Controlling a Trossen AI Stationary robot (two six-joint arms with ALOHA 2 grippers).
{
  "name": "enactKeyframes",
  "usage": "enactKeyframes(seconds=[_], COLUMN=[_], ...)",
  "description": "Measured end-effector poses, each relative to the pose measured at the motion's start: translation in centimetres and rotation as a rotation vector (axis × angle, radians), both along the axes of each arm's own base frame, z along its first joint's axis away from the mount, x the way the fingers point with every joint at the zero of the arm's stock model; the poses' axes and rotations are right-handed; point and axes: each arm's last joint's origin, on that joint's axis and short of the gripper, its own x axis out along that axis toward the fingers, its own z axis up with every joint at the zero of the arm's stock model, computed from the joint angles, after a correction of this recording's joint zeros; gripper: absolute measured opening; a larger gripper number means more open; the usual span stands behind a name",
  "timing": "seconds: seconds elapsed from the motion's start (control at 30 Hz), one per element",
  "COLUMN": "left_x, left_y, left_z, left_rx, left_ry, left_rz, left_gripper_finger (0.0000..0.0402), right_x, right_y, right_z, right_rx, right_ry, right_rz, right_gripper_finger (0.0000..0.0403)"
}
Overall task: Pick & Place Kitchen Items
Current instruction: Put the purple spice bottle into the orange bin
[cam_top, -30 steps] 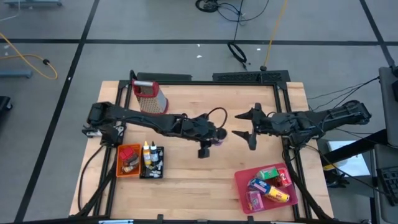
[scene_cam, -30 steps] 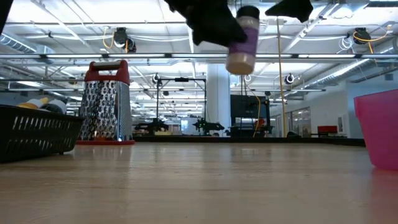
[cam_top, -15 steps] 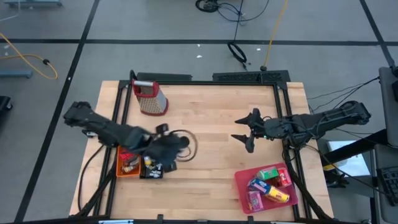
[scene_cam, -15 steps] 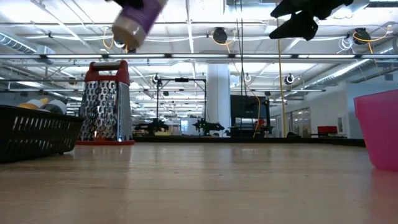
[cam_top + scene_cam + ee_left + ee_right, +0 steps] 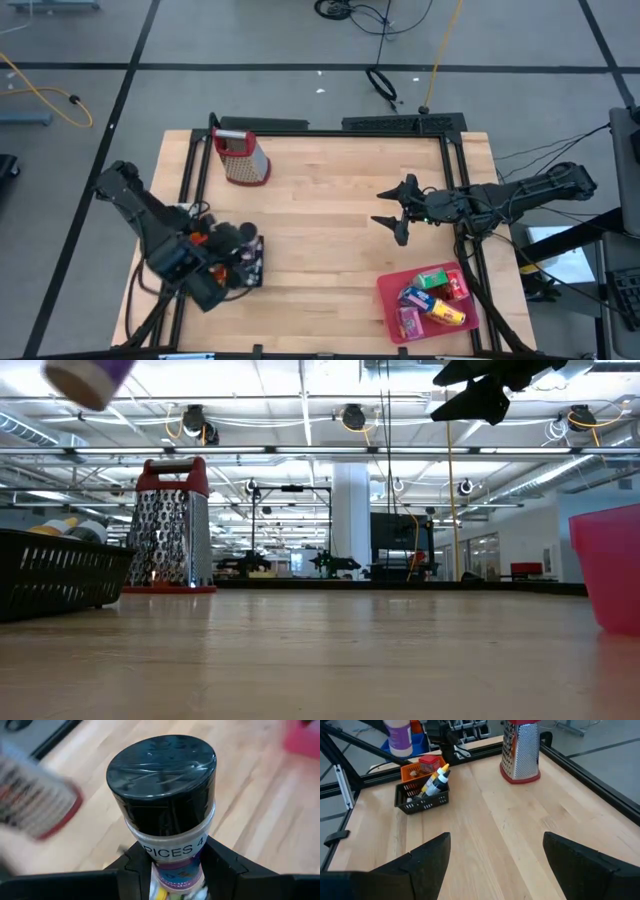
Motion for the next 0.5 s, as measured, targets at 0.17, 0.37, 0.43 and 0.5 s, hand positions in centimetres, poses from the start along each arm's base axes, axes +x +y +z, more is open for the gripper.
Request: enactKeyframes(seconds=[0.17, 0.37, 0.43, 0.5], left_x=[-2.6, -5.7, -6.7, -7.7], left_y=[-1.5, -3.0, -3.1, -3.1], left_z=[-1.7, -4.5, -5.5, -6.3], left_rx=[-0.047, -0.112, -0.116, -0.110], left_ry=[-0.013, -0.034, -0.036, -0.027], left_rz=[0.127, 0.255, 0.299, 0.349], left_gripper_finger=[0.0129, 0.0129, 0.0129, 0.0129], right_x=[0.0, 0.1, 0.2, 0.2], right_y=[0.0, 0.0, 0.0, 0.0], right_z=[0.0, 0.3, 0.4, 0.4], right_rx=[0.000, 0.008, 0.010, 0.011], right_ry=[0.000, -0.034, -0.043, -0.042], right_rz=[0.000, 0.000, 0.000, 0.000], right_gripper_finger=[0.0308, 0.0308, 0.0308, 0.0308])
